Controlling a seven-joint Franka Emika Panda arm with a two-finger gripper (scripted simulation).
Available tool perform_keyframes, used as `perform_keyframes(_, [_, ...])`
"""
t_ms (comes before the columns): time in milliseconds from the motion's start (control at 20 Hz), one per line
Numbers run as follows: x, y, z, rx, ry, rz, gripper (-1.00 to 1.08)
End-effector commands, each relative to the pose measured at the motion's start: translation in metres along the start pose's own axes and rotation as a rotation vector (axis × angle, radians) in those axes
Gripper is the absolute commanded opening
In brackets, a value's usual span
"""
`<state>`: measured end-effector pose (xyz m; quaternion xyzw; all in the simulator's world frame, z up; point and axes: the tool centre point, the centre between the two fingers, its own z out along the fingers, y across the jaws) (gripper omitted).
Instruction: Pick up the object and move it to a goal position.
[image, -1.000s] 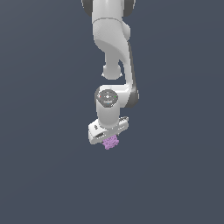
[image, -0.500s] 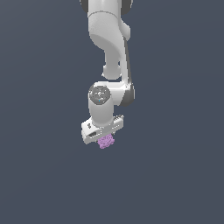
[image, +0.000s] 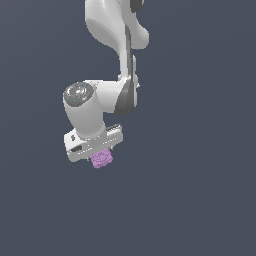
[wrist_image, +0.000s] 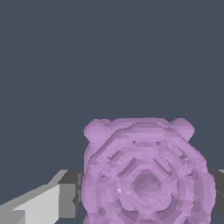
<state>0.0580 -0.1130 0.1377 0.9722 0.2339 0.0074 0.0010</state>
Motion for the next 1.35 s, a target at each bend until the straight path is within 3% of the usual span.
perform_keyframes(0, [-0.005,0.021,-0.018,0.001,-0.002,0.000,-1.00])
perform_keyframes(350, [-0.017,0.077,-0.064,0.004,-0.008,0.001,-1.00])
perform_keyframes(600, [-0.022,0.103,-0.084,0.005,-0.011,0.001,-1.00])
perform_keyframes(1300, [-0.025,0.127,-0.103,0.005,-0.014,0.002,-1.00])
